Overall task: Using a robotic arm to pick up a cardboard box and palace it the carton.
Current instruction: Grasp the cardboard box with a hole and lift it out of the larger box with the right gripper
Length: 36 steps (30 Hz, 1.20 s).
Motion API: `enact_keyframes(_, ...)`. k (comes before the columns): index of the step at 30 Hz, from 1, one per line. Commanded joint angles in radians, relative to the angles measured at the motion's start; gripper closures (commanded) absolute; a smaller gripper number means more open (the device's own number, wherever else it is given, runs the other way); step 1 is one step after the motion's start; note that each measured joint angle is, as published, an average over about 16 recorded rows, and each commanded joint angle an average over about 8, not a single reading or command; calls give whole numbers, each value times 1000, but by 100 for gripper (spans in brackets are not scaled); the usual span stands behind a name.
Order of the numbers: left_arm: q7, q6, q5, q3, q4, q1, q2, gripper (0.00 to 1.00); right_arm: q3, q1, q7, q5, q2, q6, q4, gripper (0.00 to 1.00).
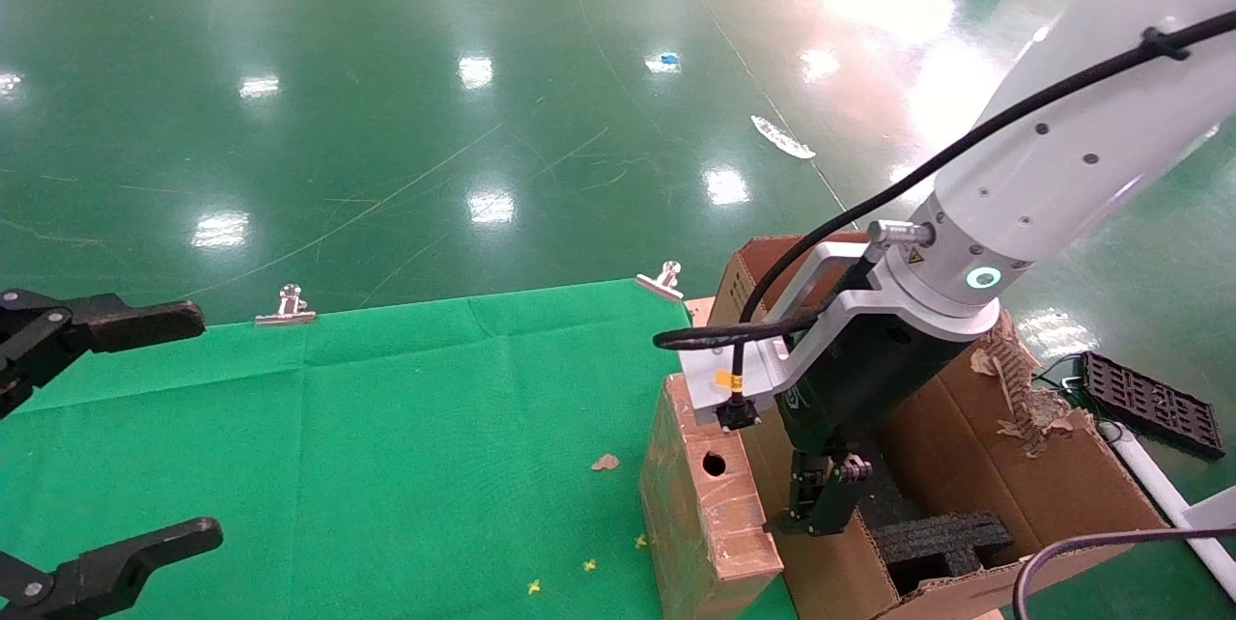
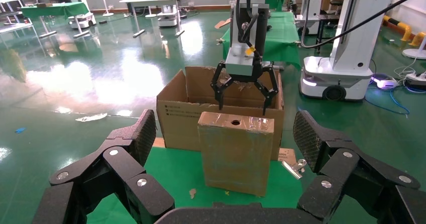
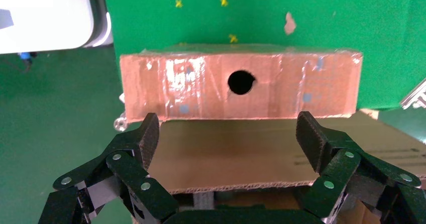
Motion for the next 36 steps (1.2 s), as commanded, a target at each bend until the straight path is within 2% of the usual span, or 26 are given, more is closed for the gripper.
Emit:
enact_keyframes(1, 0, 0, 0, 0, 0, 0, 0, 0, -45, 21, 11, 8, -13, 3, 0, 0)
enact_keyframes(8, 0, 0, 0, 1, 0, 0, 0, 0, -135, 58, 84, 18, -63, 20, -2, 0)
enact_keyframes(12, 0, 0, -1, 1, 0, 0, 0, 0, -166, 85, 195, 9, -76, 34, -9, 0)
enact_keyframes(15, 1, 0, -1, 1, 0, 0, 0, 0, -182, 107, 361, -5, -63, 57, -21, 0)
enact_keyframes(20, 1, -1, -1, 1, 0, 0, -1, 0, -195, 111, 709, 12, -19, 106, -43, 0)
enact_keyframes(23, 1, -1, -1, 2, 0, 0, -1, 0, -189, 88, 831, 70, 10, 128, -58, 0)
enact_keyframes(29, 1, -1, -1, 2, 0, 0, -1, 0, -176, 39, 852, 165, 36, 145, -101, 0)
enact_keyframes(36, 1, -1, -2, 3, 0, -1, -1, 0, -193, 9, 867, 148, 8, 155, -103, 0)
